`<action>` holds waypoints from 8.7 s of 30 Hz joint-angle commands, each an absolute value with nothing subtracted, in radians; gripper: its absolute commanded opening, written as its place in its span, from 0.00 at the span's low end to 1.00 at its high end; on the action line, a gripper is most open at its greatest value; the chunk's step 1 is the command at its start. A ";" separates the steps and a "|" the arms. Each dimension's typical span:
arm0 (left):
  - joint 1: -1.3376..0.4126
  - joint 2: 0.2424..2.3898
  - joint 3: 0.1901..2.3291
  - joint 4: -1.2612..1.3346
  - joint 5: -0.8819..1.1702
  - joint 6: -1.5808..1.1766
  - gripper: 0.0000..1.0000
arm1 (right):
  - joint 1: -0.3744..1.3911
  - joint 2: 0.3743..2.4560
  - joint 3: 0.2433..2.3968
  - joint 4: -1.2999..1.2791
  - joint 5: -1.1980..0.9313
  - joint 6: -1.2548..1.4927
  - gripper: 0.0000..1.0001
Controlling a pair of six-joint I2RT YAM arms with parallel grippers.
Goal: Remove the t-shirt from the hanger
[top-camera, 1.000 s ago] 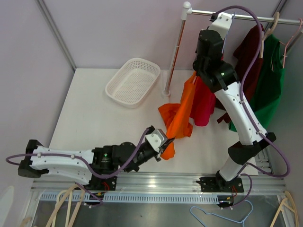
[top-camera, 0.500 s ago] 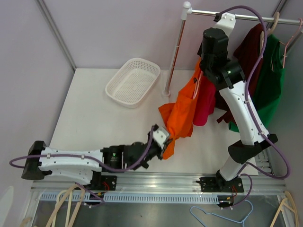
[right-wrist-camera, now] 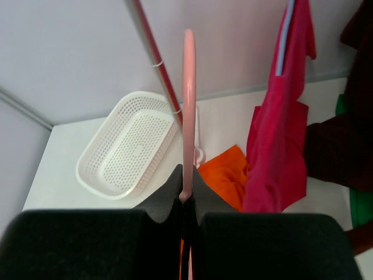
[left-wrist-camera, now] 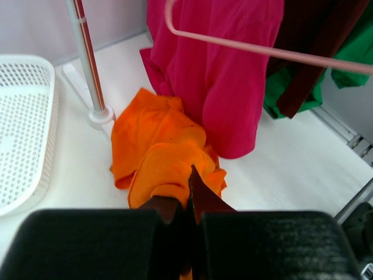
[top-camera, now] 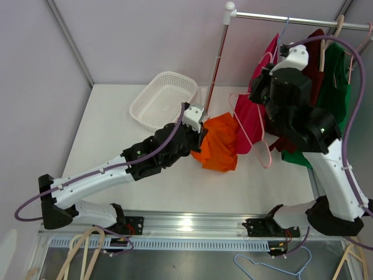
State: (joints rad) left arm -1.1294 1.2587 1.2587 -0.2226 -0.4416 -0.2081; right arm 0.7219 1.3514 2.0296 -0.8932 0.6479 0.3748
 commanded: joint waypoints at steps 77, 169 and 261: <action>-0.216 1.876 2.496 0.083 -0.225 -0.068 0.01 | 0.413 1.669 2.109 -0.232 0.534 0.031 0.00; -0.750 1.484 1.726 -0.264 -0.311 -0.175 0.99 | 0.338 1.631 2.243 -0.551 0.620 0.071 0.57; -0.890 1.451 1.647 -0.181 -0.270 -0.002 0.99 | 0.181 1.947 2.502 -0.620 0.477 0.137 0.14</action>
